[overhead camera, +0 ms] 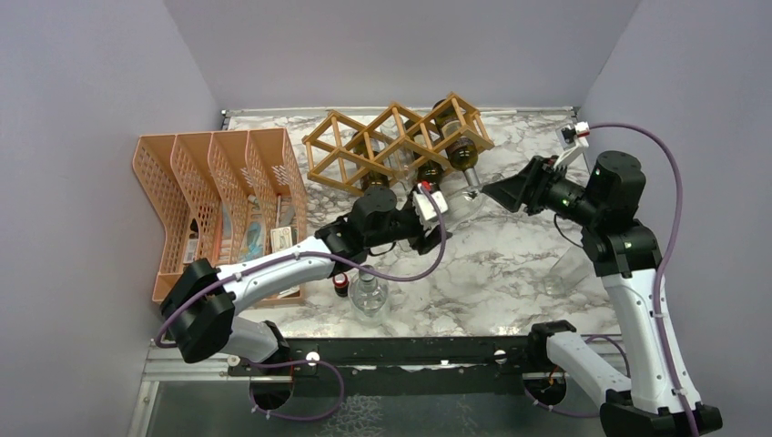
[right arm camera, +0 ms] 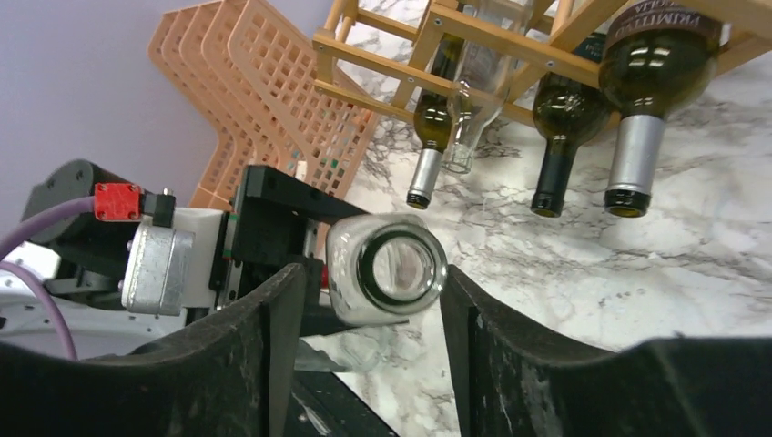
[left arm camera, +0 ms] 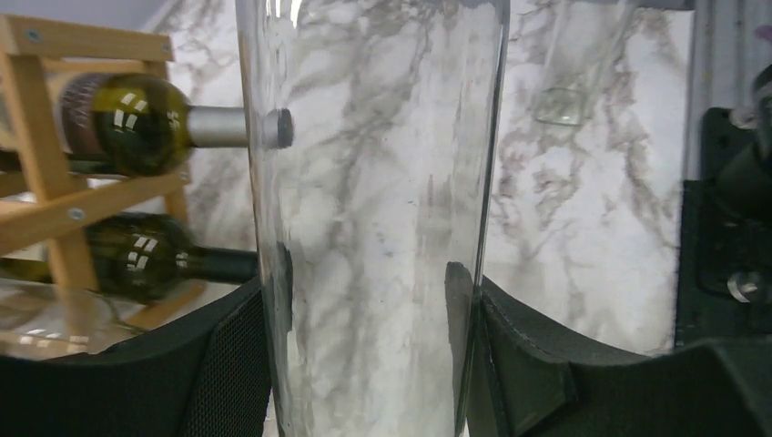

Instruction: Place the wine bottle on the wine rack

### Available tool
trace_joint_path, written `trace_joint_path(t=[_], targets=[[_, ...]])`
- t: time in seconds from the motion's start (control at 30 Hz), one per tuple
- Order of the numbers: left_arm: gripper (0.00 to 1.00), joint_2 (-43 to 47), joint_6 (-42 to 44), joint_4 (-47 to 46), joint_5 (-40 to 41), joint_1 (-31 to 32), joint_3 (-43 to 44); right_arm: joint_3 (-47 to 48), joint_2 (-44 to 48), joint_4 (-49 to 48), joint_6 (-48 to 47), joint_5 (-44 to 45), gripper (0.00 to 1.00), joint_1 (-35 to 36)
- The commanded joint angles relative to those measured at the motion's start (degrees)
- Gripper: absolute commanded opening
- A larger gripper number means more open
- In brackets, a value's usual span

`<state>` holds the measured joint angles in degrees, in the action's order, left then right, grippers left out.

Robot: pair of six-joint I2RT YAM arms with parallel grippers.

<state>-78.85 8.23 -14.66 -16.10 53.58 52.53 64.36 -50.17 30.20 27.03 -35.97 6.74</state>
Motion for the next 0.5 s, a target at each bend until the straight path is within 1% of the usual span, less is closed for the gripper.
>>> trace_joint_path(t=[0.0,0.07,0.17,0.23,0.3,0.47], targets=[[0.0,1.08,18.01,-0.41,3.67,-0.5,5.09,4.49,1.73,7.18,-8.69,1.98,0.6,-0.06],[0.0,0.78,26.85,0.28,2.69,-0.58,5.91,5.9,2.01,9.0,-11.85,1.11,0.62,-0.11],[0.0,-0.82,35.86,-1.25,2.11,-1.39,7.87,8.96,1.78,12.63,-17.98,0.57,0.68,-0.06],[0.0,-2.65,40.94,1.19,1.78,-2.0,11.05,11.2,1.72,14.51,-20.85,0.9,0.7,-0.11],[0.0,-4.23,46.01,2.96,1.83,-2.41,13.88,13.39,1.67,15.78,-22.44,1.76,0.72,-0.06],[0.0,-6.62,56.76,0.41,1.77,-3.04,15.64,16.0,2.72,16.44,-24.09,6.47,0.73,-0.06]])
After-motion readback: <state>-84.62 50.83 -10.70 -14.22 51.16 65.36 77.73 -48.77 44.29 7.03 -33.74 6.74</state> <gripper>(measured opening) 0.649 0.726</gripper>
